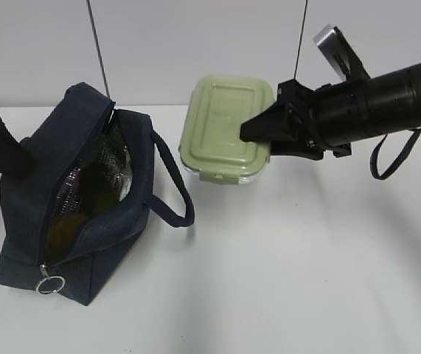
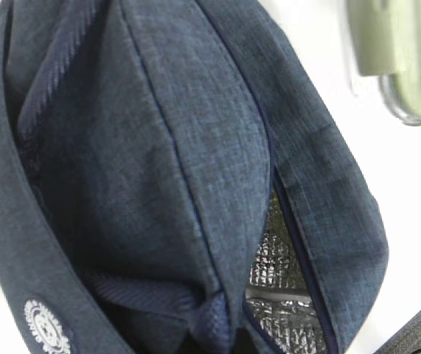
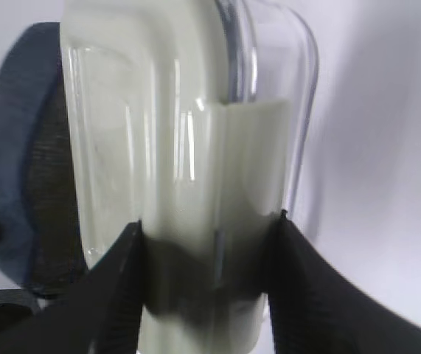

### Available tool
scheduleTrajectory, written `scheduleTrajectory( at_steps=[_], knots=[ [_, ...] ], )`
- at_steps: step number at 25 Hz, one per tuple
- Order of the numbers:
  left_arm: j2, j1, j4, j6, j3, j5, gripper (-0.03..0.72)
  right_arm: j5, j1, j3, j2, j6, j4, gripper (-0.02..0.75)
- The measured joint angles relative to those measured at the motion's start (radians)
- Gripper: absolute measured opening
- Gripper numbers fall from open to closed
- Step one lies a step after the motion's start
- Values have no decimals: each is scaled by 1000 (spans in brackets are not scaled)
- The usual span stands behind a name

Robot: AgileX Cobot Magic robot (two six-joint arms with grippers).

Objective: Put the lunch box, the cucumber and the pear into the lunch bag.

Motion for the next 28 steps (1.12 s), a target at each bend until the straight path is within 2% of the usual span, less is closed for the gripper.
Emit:
scheduleTrajectory(
  at_steps=[3,7,12,15,17,23,28],
  knots=[
    [0,0,0,0,0,-1,3,14,39,-4,-34,-14,49,330],
    [0,0,0,0,0,-1,3,3,140,-57,-40,-16,67,330],
    [0,0,-1,0,0,-1,3,-101,275,-119,-30,-14,89,330],
    [0,0,-1,0,0,-1,3,-124,303,-124,15,5,81,330],
    [0,0,-2,0,0,-2,3,-136,309,-124,49,31,49,330],
    [0,-2,-16,0,0,-2,3,-164,317,-124,102,212,-191,329],
    [0,-2,-17,0,0,-2,3,-198,342,-141,106,280,-229,329]
  ],
)
